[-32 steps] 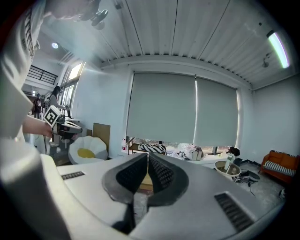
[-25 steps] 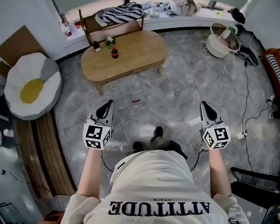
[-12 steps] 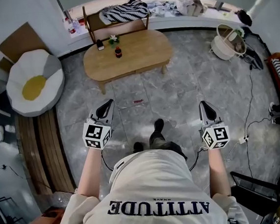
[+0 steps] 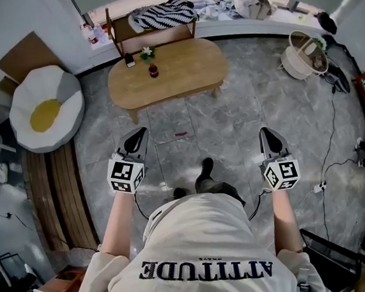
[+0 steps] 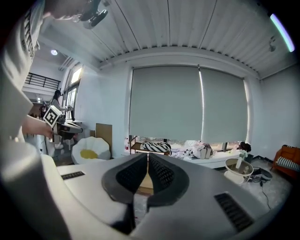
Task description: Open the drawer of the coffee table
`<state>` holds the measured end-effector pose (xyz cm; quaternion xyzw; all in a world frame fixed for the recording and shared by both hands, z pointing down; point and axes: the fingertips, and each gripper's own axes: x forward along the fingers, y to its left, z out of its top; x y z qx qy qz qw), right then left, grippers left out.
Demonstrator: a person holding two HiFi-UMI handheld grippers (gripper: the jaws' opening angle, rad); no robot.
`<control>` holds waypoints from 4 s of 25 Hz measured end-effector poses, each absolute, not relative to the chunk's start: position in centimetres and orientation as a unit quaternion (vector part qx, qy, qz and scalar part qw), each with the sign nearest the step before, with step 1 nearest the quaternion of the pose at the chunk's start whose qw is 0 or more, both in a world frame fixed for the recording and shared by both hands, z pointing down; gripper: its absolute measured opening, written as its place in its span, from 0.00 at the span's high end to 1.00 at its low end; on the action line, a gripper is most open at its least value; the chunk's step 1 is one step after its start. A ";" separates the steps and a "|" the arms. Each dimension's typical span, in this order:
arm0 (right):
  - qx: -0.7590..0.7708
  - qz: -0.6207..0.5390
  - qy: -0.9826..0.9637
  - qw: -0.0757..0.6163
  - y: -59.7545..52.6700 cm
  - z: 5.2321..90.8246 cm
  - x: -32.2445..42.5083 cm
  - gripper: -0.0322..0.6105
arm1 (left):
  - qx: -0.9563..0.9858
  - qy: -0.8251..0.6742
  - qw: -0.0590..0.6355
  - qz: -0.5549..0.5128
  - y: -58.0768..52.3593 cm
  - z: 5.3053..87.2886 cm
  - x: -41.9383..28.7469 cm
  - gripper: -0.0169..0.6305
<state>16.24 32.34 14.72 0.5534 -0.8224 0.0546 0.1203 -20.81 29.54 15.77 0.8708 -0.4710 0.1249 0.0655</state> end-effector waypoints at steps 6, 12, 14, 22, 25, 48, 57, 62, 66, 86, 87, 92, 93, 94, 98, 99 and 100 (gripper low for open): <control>0.544 0.056 -0.829 0.119 26.9 15.0 18.3 0.92 | 0.866 -0.478 0.066 0.131 25.3 15.9 -18.3 0.94; 0.529 0.054 -0.838 0.120 22.3 14.8 20.5 0.92 | 0.861 -0.488 0.062 0.127 21.7 15.3 -15.7 0.94; 0.524 0.053 -0.842 0.121 20.7 15.0 21.3 0.92 | 0.859 -0.492 0.062 0.126 20.5 15.4 -14.9 0.94; 0.501 0.059 -0.854 0.125 15.4 16.6 24.9 0.92 | 0.848 -0.508 0.064 0.134 16.6 16.4 -10.6 0.94; 0.499 0.063 -0.855 0.125 13.7 17.4 26.3 0.92 | 0.846 -0.512 0.065 0.135 15.4 16.8 -9.2 0.94; 0.499 0.090 -0.851 0.139 5.4 19.5 25.2 0.92 | 0.851 -0.495 0.092 0.151 6.6 19.6 -8.9 0.94; 0.502 0.099 -0.845 0.157 -0.3 20.6 21.4 0.92 | 0.857 -0.479 0.101 0.162 0.1 21.7 -11.7 0.94; 0.501 0.110 -0.842 0.167 -3.1 21.8 19.3 0.92 | 0.861 -0.467 0.110 0.169 -3.2 23.2 -13.1 0.94; 0.502 0.113 -0.839 0.177 -5.1 22.3 17.9 0.92 | 0.862 -0.462 0.115 0.173 -5.5 24.2 -14.5 0.94; 0.491 0.143 -0.837 0.198 -9.8 26.3 14.8 0.92 | 0.873 -0.437 0.146 0.159 -9.7 28.1 -15.5 0.94; 0.484 0.144 -0.840 0.200 -10.0 26.5 14.8 0.92 | 0.871 -0.441 0.152 0.152 -9.8 28.2 -15.3 0.94; 0.450 0.144 -0.856 0.209 -10.8 28.1 15.4 0.92 | 0.861 -0.460 0.162 0.144 -10.3 28.9 -13.8 0.94; 0.445 0.145 -0.858 0.208 -11.1 28.3 15.7 0.92 | 0.860 -0.462 0.162 0.144 -10.3 29.1 -13.3 0.94; 0.442 0.146 -0.860 0.208 -11.3 28.5 16.1 0.92 | 0.858 -0.465 0.161 0.146 -10.3 29.3 -12.8 0.94; 0.424 0.144 -0.867 0.219 -12.1 29.4 17.3 0.92 | 0.855 -0.472 0.161 0.142 -10.3 29.8 -10.9 0.94; 0.419 0.144 -0.869 0.222 -12.3 29.6 17.5 0.92 | 0.854 -0.475 0.161 0.138 -10.3 29.8 -10.5 0.94; 0.414 0.146 -0.870 0.223 -12.5 29.9 17.8 0.92 | 0.853 -0.478 0.162 0.135 -10.2 29.8 -10.1 0.94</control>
